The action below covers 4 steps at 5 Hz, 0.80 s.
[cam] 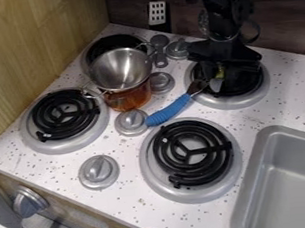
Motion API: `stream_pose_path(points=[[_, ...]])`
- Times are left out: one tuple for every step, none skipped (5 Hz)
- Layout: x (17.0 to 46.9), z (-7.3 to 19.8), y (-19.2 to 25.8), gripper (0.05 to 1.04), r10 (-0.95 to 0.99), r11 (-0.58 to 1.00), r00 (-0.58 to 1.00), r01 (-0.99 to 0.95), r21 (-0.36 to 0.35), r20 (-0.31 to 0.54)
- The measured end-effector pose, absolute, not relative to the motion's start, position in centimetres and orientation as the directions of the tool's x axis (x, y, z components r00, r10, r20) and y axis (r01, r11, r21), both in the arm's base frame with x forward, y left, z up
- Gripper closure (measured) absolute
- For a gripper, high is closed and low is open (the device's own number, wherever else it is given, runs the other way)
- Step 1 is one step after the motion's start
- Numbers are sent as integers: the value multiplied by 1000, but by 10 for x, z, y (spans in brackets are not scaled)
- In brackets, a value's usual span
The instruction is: Move the yellow knife from the siver pot to the upper burner
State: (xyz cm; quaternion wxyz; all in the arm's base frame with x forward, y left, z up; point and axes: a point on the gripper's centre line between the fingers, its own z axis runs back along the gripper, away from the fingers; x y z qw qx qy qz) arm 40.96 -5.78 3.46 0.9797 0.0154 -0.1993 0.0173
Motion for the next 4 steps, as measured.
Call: stream_pose_path(points=[[412, 36, -59, 379, 13, 999, 914, -24, 22, 406], [411, 34, -57, 114, 14, 999, 912, -30, 31, 410], [408, 32, -55, 79, 20, 998, 917, -43, 49, 398], [400, 33, -56, 83, 32, 996, 934, -58, 64, 356]])
